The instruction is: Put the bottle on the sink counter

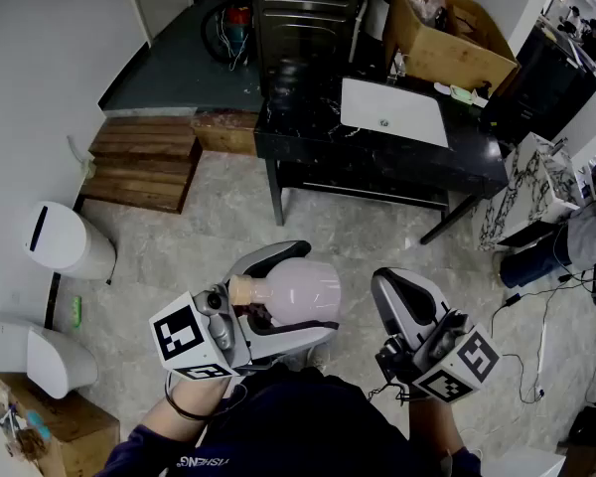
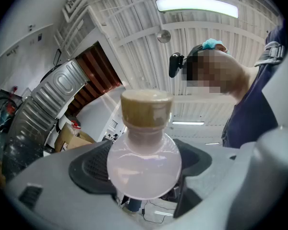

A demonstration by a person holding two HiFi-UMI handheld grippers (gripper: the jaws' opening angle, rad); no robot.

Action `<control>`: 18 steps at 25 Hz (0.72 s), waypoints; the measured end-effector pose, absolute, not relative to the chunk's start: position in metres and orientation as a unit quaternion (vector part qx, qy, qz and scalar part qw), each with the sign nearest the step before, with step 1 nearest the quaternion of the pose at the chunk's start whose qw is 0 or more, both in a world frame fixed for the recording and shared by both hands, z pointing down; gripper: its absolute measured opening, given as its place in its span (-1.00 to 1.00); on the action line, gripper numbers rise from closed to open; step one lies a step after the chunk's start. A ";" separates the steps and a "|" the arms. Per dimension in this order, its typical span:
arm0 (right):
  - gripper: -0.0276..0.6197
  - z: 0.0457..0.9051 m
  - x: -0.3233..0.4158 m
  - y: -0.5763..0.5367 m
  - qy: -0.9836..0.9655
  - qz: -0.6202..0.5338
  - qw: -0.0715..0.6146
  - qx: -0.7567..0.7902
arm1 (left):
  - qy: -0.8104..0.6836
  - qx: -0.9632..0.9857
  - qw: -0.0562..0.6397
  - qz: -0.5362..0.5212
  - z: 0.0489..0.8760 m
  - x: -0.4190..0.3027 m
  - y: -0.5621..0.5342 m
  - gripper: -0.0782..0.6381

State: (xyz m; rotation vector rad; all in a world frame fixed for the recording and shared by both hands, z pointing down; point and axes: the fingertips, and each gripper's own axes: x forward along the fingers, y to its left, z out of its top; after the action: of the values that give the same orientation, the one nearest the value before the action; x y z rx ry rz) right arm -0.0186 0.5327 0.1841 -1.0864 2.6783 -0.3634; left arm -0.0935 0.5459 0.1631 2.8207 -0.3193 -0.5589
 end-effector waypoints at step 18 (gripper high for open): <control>-0.83 0.196 -0.004 0.538 0.907 -0.138 0.120 -0.380 | -0.114 0.967 0.127 -0.188 0.171 -0.083 0.553 0.32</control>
State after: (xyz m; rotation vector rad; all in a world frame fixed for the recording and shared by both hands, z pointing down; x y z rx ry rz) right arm -0.0036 0.5377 0.1963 -1.1111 2.6500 -0.4031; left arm -0.0826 0.5534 0.1712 2.8159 -0.3320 -0.5466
